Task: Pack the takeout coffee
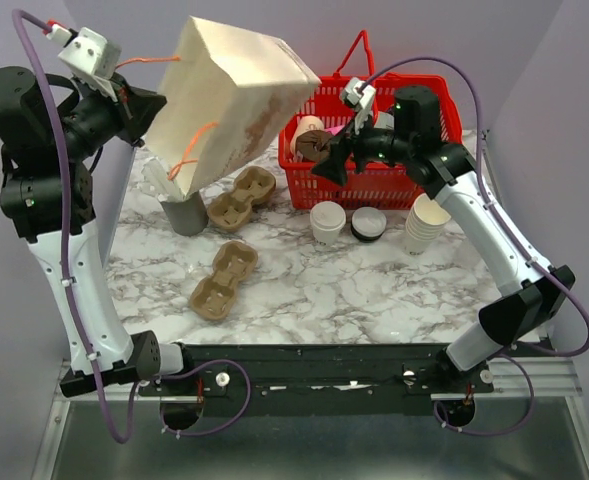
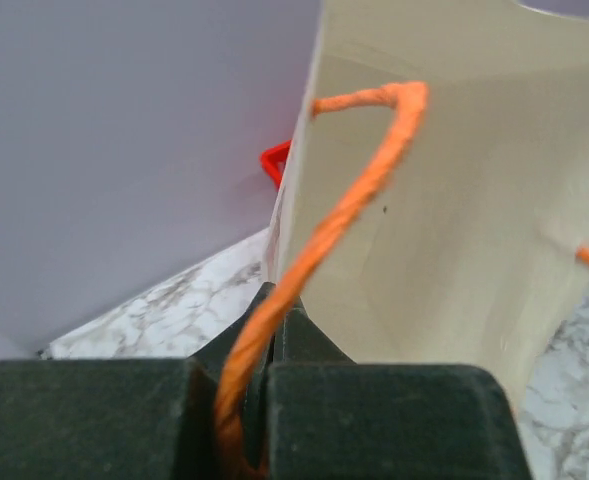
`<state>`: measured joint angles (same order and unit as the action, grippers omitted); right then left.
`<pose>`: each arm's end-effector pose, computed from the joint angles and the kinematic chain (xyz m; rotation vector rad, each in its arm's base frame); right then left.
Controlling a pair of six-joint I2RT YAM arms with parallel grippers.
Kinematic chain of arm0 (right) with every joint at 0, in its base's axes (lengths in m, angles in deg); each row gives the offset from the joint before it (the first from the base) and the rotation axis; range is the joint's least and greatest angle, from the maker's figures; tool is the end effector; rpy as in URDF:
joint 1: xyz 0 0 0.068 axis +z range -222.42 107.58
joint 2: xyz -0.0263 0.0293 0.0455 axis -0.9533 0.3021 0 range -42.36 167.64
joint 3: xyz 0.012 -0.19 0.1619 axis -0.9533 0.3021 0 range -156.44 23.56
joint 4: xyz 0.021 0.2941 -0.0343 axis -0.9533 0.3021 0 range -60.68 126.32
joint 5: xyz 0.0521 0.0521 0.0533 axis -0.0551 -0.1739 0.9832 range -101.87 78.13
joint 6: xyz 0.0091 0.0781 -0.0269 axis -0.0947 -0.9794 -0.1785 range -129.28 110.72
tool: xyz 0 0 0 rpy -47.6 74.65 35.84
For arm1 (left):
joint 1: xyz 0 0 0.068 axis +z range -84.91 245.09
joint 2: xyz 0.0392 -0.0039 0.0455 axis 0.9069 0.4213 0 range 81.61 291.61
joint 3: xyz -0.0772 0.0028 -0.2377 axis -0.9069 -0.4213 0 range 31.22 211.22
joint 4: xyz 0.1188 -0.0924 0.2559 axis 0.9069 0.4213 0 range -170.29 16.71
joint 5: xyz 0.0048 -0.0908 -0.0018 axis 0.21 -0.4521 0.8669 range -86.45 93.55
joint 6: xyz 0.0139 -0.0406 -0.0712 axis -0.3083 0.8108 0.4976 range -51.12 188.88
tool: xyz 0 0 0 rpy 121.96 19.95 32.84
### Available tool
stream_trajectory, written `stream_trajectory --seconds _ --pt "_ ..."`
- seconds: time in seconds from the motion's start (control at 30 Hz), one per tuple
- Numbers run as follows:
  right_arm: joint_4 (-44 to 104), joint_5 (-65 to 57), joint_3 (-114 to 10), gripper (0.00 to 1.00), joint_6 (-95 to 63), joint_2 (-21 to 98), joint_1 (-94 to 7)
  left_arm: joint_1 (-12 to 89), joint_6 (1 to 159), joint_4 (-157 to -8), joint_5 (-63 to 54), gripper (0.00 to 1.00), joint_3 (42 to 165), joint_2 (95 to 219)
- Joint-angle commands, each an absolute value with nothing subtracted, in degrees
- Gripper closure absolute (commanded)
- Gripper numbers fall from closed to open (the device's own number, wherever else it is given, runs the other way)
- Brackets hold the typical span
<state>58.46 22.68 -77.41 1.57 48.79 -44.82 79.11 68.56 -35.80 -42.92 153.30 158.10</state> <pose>0.3524 0.2306 0.4166 -1.0075 1.6343 0.7703 0.2483 0.0077 0.5934 0.4544 1.5067 -0.4306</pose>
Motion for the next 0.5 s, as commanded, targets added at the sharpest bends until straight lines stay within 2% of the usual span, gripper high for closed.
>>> stream_trajectory --seconds 0.0,0.13,0.23,0.47 --pt "57.88 10.74 -81.02 0.00 -4.08 46.50 -48.41 73.88 66.79 -33.37 -52.34 1.00 153.31 159.65" --pt "58.84 7.91 -85.85 0.00 -10.76 46.76 -55.43 67.74 61.68 -28.01 -53.84 1.00 150.76 159.57" --pt "61.04 8.43 -88.41 0.00 -7.98 46.85 -56.68 61.85 55.55 -22.21 -52.79 1.00 147.51 159.39" --pt "62.98 10.19 -82.46 0.00 -5.94 42.37 -56.77 51.47 49.73 -17.54 -49.97 1.00 140.82 157.99"
